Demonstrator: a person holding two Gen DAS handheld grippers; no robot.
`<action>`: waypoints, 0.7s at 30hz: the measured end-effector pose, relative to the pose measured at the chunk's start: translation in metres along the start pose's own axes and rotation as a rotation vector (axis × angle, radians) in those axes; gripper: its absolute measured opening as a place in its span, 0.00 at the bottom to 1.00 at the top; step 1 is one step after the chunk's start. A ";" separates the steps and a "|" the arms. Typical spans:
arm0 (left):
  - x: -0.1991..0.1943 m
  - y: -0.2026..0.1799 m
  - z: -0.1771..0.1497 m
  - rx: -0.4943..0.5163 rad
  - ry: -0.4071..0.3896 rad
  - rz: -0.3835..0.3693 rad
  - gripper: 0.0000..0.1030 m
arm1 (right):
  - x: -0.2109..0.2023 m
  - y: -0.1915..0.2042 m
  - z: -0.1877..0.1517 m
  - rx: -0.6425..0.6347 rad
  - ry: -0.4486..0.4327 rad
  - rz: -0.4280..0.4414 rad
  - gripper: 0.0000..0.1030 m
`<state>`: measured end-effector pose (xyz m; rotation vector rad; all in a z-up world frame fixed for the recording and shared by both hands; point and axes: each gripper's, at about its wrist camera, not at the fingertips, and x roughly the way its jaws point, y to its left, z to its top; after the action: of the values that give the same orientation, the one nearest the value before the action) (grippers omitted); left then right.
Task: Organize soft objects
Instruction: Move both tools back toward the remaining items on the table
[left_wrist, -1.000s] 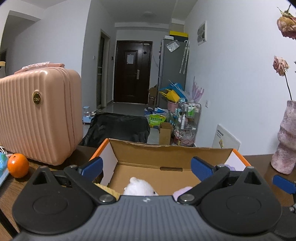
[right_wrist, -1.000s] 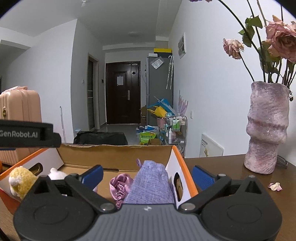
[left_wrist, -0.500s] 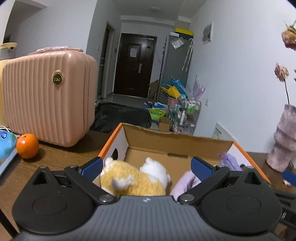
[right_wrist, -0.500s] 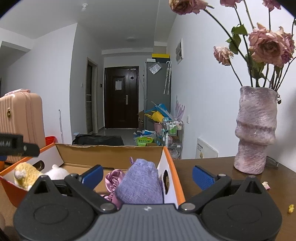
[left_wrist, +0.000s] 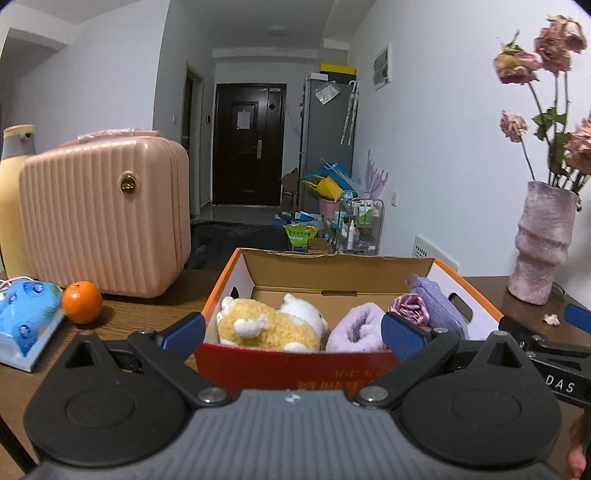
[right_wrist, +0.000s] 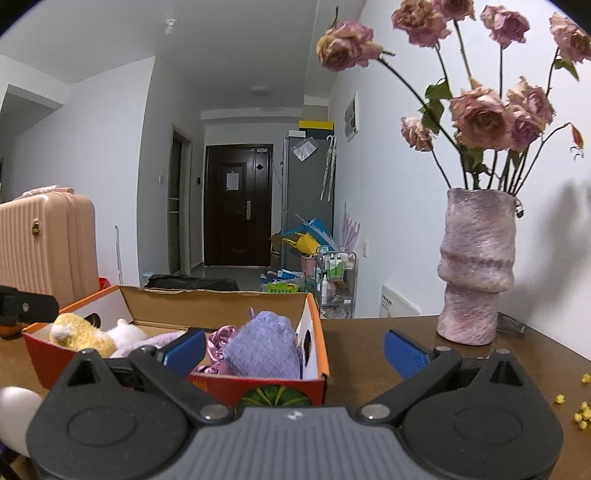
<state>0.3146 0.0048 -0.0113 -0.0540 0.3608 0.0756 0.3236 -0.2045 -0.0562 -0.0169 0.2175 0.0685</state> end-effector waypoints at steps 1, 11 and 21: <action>-0.006 -0.001 -0.001 0.009 0.002 0.006 1.00 | -0.004 -0.001 -0.001 0.000 -0.001 0.002 1.00; -0.059 0.020 -0.004 -0.022 -0.036 0.033 1.00 | -0.059 0.002 -0.011 -0.024 -0.005 0.048 1.00; -0.092 0.037 -0.022 -0.007 0.008 0.026 1.00 | -0.106 0.014 -0.019 -0.055 -0.002 0.095 1.00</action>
<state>0.2181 0.0343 -0.0007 -0.0562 0.3691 0.1024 0.2149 -0.1975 -0.0522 -0.0610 0.2145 0.1695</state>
